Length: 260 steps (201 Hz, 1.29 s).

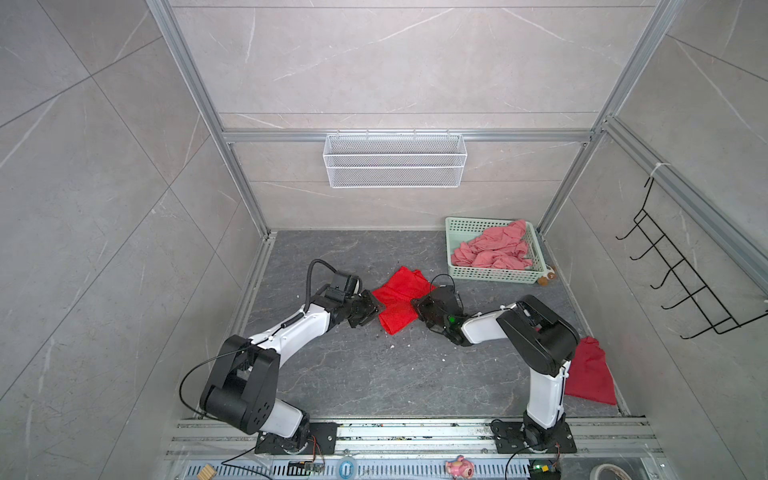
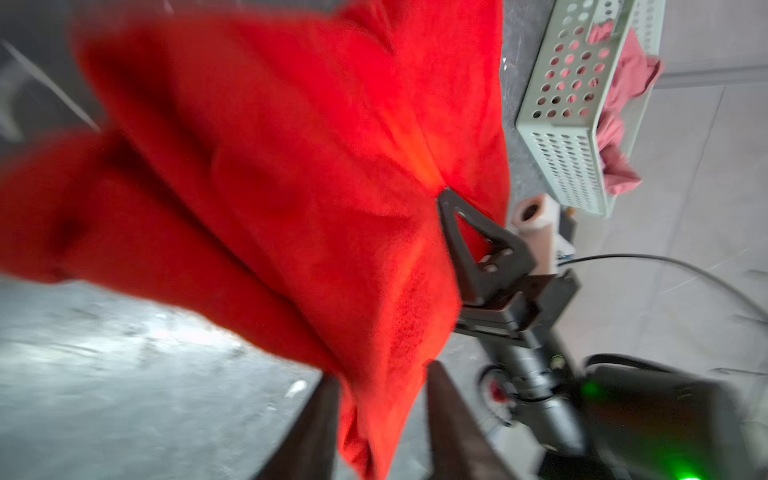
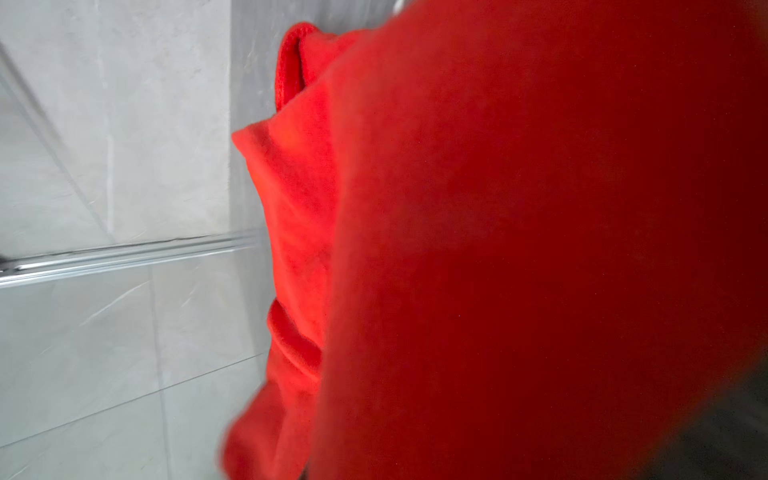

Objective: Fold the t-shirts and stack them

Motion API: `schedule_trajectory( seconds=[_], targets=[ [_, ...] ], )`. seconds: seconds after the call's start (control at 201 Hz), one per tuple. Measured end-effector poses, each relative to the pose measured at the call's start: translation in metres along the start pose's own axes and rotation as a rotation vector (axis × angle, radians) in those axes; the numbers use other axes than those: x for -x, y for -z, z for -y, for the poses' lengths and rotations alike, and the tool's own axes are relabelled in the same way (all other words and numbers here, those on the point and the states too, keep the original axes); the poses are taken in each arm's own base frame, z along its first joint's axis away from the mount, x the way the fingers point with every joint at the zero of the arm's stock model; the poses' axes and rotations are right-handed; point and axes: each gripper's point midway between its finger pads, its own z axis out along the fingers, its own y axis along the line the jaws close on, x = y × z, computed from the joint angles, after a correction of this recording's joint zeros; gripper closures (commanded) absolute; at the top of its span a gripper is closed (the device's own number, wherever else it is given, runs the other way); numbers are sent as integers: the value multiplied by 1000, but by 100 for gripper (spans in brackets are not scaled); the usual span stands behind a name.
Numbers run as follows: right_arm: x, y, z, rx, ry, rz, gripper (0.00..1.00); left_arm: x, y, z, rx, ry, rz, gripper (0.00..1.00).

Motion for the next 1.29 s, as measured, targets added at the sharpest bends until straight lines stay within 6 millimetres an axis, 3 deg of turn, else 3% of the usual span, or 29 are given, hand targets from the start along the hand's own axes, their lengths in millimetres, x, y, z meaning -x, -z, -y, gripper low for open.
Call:
schedule_trajectory(
  seconds=[0.105,0.304,0.473,0.722,0.886,1.14,1.294],
  targets=[
    [4,24,4,-71,31,23,100,2,9,-8,56,-37,27,35],
    [4,78,27,-220,80,62,100,20,21,-2,107,-104,106,34],
    [22,125,58,-380,111,152,100,37,15,15,82,-131,133,34],
    [78,189,78,-519,129,342,100,41,-15,16,58,-125,78,34],
    [114,211,94,-628,141,412,100,40,-25,23,15,-116,46,34],
    [189,251,83,-685,109,524,100,45,-28,37,-38,-120,47,34],
    [220,266,93,-721,90,532,100,43,-36,34,-38,-112,24,34]
  ],
)
